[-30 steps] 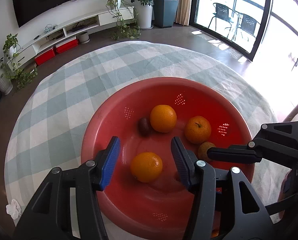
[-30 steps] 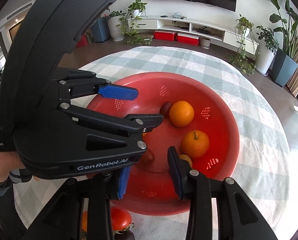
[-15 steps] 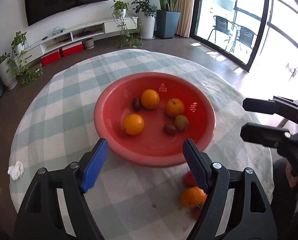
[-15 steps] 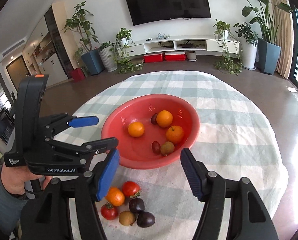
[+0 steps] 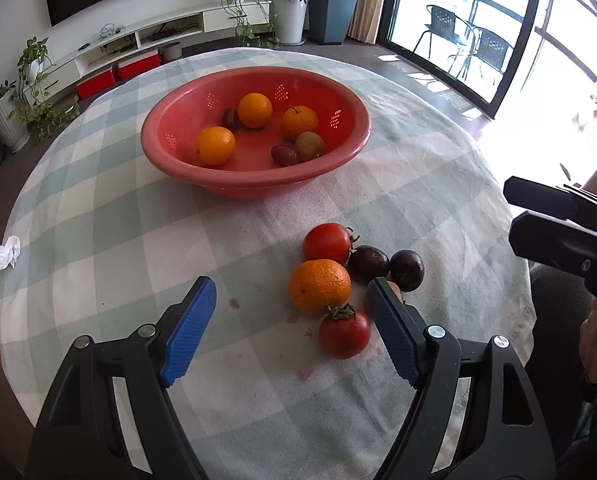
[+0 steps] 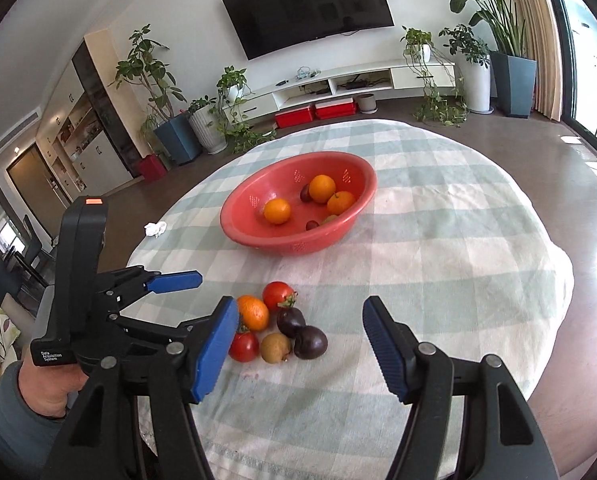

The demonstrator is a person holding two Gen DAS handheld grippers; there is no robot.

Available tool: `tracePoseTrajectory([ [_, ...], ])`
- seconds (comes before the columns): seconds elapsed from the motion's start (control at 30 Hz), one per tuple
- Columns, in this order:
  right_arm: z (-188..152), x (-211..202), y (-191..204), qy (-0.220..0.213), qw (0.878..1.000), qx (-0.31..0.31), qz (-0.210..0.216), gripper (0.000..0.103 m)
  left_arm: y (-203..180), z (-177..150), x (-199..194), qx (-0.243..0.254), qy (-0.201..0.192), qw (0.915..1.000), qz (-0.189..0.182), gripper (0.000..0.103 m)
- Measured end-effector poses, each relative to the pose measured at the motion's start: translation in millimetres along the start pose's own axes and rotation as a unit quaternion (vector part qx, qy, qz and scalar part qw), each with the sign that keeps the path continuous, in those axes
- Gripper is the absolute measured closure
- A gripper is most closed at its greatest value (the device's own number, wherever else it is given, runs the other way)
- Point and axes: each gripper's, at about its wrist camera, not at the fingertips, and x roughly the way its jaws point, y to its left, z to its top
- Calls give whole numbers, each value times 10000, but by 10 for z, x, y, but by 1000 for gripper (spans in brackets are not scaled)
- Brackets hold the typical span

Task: Organize fruits
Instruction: 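Grasp an orange with the left gripper while the right gripper grasps a dark purple plum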

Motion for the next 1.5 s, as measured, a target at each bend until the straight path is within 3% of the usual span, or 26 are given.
tracePoseTrajectory([
  [0.17,-92,-1,-38,42,9999,93,14,35,-22,74,129,-101,130,9999,47,28],
  [0.47,-137,18,-72,36,9999,146,-1,35,-20,96,284,-223,339,9992,27,48],
  [0.8,-154,25,-86,39,9999,149,4,36,-35,96,378,-213,454,9987,-23,49],
  [0.93,-155,23,-86,45,9999,154,7,38,-35,105,403,-236,444,9986,-164,66],
  [1.33,-183,50,-96,108,9999,99,-74,42,35,81,343,-310,323,9987,-234,67],
  [1.5,-191,163,-46,376,9990,-134,-217,49,148,40,164,-439,119,9987,-249,67],
])
